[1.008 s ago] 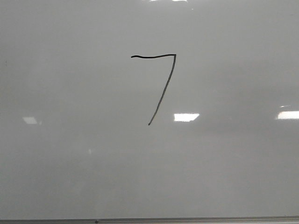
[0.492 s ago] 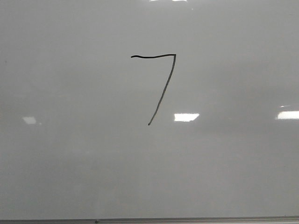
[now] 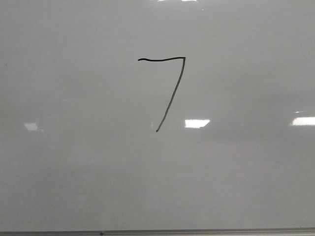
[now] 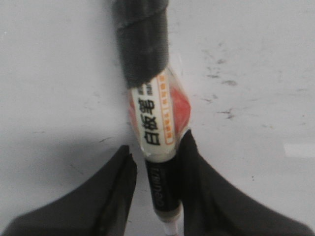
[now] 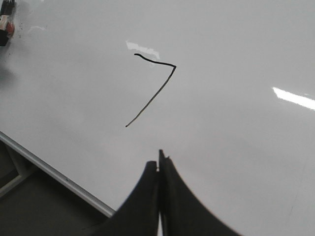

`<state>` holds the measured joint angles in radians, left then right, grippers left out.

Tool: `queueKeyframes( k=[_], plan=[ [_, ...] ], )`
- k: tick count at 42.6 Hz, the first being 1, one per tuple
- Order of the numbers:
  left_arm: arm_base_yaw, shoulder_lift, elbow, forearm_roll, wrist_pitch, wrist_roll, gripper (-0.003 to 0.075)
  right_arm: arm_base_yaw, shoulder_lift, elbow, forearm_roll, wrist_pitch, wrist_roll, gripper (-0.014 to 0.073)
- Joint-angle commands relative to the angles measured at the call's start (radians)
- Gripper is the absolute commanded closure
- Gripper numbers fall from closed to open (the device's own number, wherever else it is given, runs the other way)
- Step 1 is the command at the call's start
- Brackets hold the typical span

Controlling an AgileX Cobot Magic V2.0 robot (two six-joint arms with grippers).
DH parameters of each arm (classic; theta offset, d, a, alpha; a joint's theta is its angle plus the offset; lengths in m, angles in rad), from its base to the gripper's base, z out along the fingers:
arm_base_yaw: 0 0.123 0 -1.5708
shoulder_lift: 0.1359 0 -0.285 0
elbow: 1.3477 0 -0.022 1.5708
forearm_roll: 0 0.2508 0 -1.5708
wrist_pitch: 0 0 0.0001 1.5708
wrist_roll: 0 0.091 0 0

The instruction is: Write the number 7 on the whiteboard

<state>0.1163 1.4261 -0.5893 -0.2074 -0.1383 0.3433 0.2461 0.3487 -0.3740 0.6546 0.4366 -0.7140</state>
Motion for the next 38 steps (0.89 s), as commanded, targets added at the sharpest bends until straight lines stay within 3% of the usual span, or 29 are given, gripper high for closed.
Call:
queueKeyframes(
  k=[1,8,24,33,38],
  plan=[
    [-0.001,-0.023,-0.026,-0.005,-0.092,-0.009,0.0468,-0.007,0.005,-0.027,0.023,-0.057,-0.003,0.0662],
    [-0.001,-0.023,-0.026,-0.005,-0.095,-0.009,0.0362,-0.007,0.005,-0.027,0.023,-0.056,-0.003,0.0662],
    [-0.001,-0.023,-0.028,-0.003,-0.142,-0.009,0.0354,-0.007,0.005,-0.027,0.023,-0.056,-0.003,0.0662],
    [-0.001,-0.029,-0.028,-0.003,-0.128,-0.009,0.0199,-0.007,0.005,-0.027,0.023,-0.055,-0.003,0.0662],
    [-0.001,-0.072,-0.028,-0.003,-0.093,-0.009,0.0171,-0.007,0.005,-0.027,0.023,-0.055,-0.003,0.0662]
  ],
)
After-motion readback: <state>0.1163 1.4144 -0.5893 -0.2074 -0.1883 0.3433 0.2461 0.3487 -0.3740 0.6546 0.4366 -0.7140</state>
